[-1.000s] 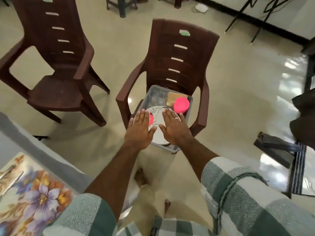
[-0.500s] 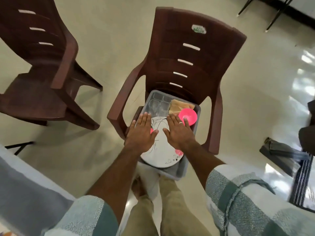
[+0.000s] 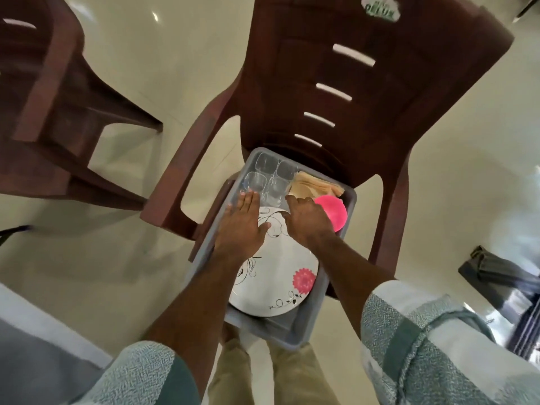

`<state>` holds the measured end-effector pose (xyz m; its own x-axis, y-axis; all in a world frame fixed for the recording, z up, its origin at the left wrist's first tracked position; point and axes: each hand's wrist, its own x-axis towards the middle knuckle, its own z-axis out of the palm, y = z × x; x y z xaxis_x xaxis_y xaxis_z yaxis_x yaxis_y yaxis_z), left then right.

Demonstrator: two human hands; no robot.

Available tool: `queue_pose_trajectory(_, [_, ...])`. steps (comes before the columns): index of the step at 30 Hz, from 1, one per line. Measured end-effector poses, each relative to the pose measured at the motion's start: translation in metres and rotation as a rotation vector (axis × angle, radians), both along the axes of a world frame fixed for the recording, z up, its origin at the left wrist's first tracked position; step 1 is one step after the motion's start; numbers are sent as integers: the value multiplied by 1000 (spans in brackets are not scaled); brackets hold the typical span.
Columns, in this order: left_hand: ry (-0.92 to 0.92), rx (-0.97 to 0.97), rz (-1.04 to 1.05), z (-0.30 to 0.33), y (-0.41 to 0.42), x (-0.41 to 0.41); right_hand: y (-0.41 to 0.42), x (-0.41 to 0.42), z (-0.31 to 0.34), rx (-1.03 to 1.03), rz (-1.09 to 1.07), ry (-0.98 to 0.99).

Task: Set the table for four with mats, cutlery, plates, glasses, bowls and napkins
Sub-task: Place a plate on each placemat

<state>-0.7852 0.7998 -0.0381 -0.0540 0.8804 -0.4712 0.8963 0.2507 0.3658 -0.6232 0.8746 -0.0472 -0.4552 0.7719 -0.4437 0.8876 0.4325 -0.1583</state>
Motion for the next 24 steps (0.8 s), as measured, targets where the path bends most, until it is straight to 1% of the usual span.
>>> queue_pose_trajectory(2, [2, 8, 49, -13, -3, 3, -5, 6, -22, -39, -45, -5])
queue_pose_trajectory(5, [-23, 12, 148, -33, -14, 4, -25, 16, -52, -88, -159, 86])
queue_pose_trajectory(7, [-18, -2, 205, -44, -23, 3, -44, 24, -65, -117, -203, 82])
queue_pose_trajectory(10, [64, -65, 268, -56, -43, 2, -77, 41, -81, -136, -255, 13])
queue_pose_trajectory(12, [130, -130, 308, -61, -59, 2, -93, 53, -89, -108, -279, -21])
queue_pose_trajectory(15, [194, -210, 398, -71, -83, -2, -104, 63, -97, -46, -345, -13])
queue_pose_trajectory(17, [211, -228, 452, -75, -95, -4, -103, 64, -100, -57, -403, -7])
queue_pose_trajectory(21, [170, -321, 590, -81, -106, -4, -98, 61, -112, -146, -537, -19])
queue_pose_trajectory(24, [46, -342, 682, -90, -111, -5, -93, 58, -120, -197, -632, -10])
